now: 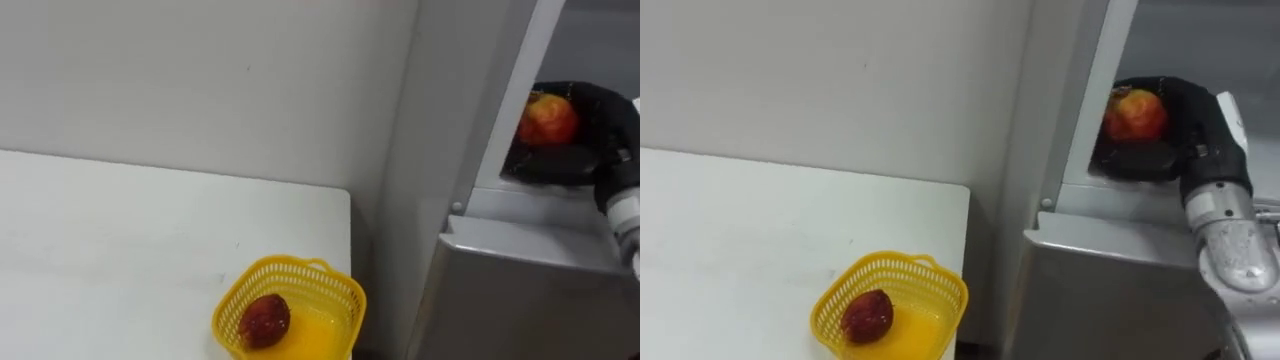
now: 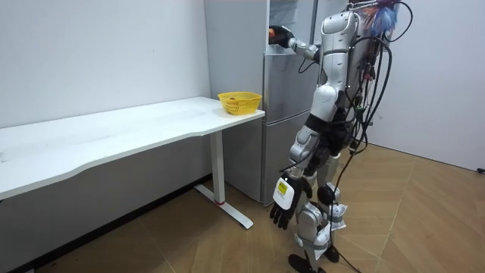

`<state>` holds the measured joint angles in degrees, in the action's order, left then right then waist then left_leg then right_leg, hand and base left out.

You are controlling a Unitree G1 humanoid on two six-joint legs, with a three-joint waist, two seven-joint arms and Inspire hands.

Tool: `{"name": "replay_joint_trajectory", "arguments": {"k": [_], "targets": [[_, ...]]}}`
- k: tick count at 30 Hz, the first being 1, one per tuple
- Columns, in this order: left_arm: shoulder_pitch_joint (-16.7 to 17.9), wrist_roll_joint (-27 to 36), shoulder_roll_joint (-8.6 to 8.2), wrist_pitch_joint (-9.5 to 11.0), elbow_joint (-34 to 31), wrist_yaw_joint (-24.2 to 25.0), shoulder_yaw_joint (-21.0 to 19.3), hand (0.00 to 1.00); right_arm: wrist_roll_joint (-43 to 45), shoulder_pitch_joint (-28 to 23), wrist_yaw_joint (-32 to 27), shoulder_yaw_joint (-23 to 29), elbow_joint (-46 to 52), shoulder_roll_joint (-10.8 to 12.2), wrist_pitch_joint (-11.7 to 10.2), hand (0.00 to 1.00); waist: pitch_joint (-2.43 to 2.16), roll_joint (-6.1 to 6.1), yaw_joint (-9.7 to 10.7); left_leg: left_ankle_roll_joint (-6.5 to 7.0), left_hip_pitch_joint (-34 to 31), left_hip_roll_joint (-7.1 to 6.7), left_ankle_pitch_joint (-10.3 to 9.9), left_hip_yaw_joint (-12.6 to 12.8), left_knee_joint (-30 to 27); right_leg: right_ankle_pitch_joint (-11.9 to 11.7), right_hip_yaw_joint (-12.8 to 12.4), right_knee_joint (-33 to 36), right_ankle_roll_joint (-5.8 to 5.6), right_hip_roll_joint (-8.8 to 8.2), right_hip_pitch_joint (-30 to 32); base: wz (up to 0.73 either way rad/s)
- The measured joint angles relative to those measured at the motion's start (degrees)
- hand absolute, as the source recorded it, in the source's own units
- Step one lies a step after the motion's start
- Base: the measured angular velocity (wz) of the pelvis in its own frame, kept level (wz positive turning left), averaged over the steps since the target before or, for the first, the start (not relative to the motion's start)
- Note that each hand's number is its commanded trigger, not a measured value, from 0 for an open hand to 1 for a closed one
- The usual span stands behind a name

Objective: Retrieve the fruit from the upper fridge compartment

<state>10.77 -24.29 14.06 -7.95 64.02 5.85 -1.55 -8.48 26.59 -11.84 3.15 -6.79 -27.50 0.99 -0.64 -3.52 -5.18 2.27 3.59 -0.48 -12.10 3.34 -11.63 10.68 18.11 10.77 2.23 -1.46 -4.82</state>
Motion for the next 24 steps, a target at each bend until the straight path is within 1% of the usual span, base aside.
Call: {"name": "replay_joint_trajectory", "arguments": {"k": [2, 3, 4, 5, 7, 9, 12, 13, 15, 16, 18, 20, 22, 24], "targets": [[-0.24, 0.06, -0.11, 0.41, 0.37, -0.69, 0.03, 0.0, 0.17, -2.86, -1.02, -0.53, 3.36, 0.38, -0.55, 1.0, 0.22, 0.13, 0.0, -0.01, 0.66, 0.11, 0.01, 1.22, 0.23, 0.08, -1.21, 0.02, -0.04, 0.12, -0.04, -0.22], [-0.24, -0.02, -0.18, 0.81, 0.58, -0.85, 0.04, 0.0, 0.8, -3.71, -2.52, -1.12, 4.95, 0.78, -1.08, 1.0, 0.33, 0.14, 0.08, -0.01, 0.89, 0.13, 0.01, 1.43, 0.43, 0.1, -1.45, 0.07, -0.04, 0.14, -0.07, -0.2], [-0.26, 0.02, -0.26, 0.94, 0.63, -0.97, 0.1, 0.0, 1.38, -4.3, -2.96, -1.36, 6.09, 0.84, -1.05, 1.0, 0.37, 0.11, 0.27, -0.01, 0.99, 0.13, 0.01, 1.63, 0.57, 0.1, -1.57, 0.09, -0.04, 0.15, -0.01, -0.09], [-0.28, 0.03, -0.47, 1.01, 0.64, -1.49, 0.44, 0.0, 3.0, -5.94, -4.13, -1.56, 8.59, 0.94, -0.97, 1.0, 0.46, -0.05, 0.48, -0.01, 1.05, 0.14, 0.01, 2.13, 0.87, 0.11, -1.79, 0.04, -0.05, 0.16, 0.05, -0.09], [-0.27, -0.02, -0.74, 1.04, 0.75, -1.76, 0.67, 0.0, 4.29, -8.35, -4.28, -1.72, 11.82, 1.68, -0.97, 1.0, 0.55, -0.28, 0.75, 0.02, 0.98, 0.11, -0.01, 2.27, 0.99, 0.13, -2.09, -0.03, -0.08, 0.15, 0.07, -0.08], [0.01, -0.03, -0.93, 1.55, 0.76, -1.76, 0.63, 0.0, 5.1, -12.45, -4.33, -1.7, 17.02, 3.04, -1.05, 1.0, 0.39, -0.74, 1.8, 0.15, 0.86, 0.08, -0.12, 2.62, 0.98, 0.15, -2.2, -0.12, -0.13, 0.13, 0.12, -0.02], [0.1, 0.02, -1.47, 1.97, 0.79, -1.74, 0.64, 0.0, 7.42, -16.48, -4.47, -1.67, 23.54, 3.62, -1.24, 1.0, 0.35, -0.43, 2.42, 0.31, 0.78, 0.03, -0.22, 2.59, 0.92, 0.05, -2.32, -0.1, -0.31, 0.07, 0.23, 0.0], [0.19, 0.01, -1.52, 2.04, 0.77, -1.75, 0.64, 0.0, 8.27, -17.02, -4.49, -1.67, 24.45, 3.93, -1.5, 1.0, 0.29, -0.38, 2.67, 0.33, 0.75, 0.03, -0.23, 2.6, 0.92, 0.04, -2.34, -0.1, -0.32, 0.07, 0.26, 0.0], [0.3, -0.08, -1.68, 2.1, 0.78, -1.78, 0.63, 0.0, 11.98, -18.43, -4.98, -1.66, 27.68, 5.46, -2.36, 1.0, 0.15, -0.32, 3.5, 0.33, 0.77, 0.03, -0.23, 2.72, 0.92, 0.02, -2.53, -0.01, -0.34, 0.08, 0.4, -0.04], [0.25, -0.09, -1.73, 2.13, 0.77, -1.78, 0.63, 0.0, 13.16, -18.61, -5.2, -1.66, 28.24, 5.6, -2.75, 1.0, 0.13, -0.25, 3.6, 0.33, 0.75, 0.04, -0.23, 2.78, 0.92, 0.0, -2.57, 0.03, -0.34, 0.08, 0.47, -0.08], [0.08, -0.07, -1.77, 2.78, 0.79, -1.8, 0.65, 0.0, 18.57, -19.13, -6.23, -1.68, 30.04, 6.34, -4.15, 1.0, 0.02, 0.07, 3.7, 0.33, 0.79, 0.15, -0.23, 3.43, 1.0, -0.07, -3.27, 0.28, -0.33, 0.21, 0.81, -0.13], [-0.07, 0.11, -1.78, 3.34, 0.85, -1.86, 1.03, 0.0, 20.68, -20.26, -6.89, -2.05, 32.22, 7.34, -5.06, 1.0, -0.13, 0.36, 3.59, 0.33, 0.8, 0.23, -0.23, 3.7, 1.13, -0.2, -3.62, 0.28, -0.3, 0.3, 0.95, -0.11], [-0.43, 0.02, -1.88, 3.97, 2.11, -1.78, 2.13, 0.0, 22.38, -20.54, -6.91, -2.81, 33.85, 7.51, -6.07, 1.0, -0.07, 0.91, 3.48, 0.33, 0.97, 0.26, -0.23, 3.87, 1.53, -0.21, -3.68, 0.41, -0.31, 0.3, 1.01, -0.06], [-1.76, -0.05, -2.15, 4.58, 3.6, -1.69, 2.78, 0.0, 27.28, -20.53, -7.07, -4.32, 34.74, 7.88, -7.59, 1.0, -0.17, 1.23, 3.35, 0.33, 1.04, 0.32, -0.23, 3.96, 1.94, -0.24, -3.85, 0.45, -0.28, 0.39, 1.07, -0.04]]}}
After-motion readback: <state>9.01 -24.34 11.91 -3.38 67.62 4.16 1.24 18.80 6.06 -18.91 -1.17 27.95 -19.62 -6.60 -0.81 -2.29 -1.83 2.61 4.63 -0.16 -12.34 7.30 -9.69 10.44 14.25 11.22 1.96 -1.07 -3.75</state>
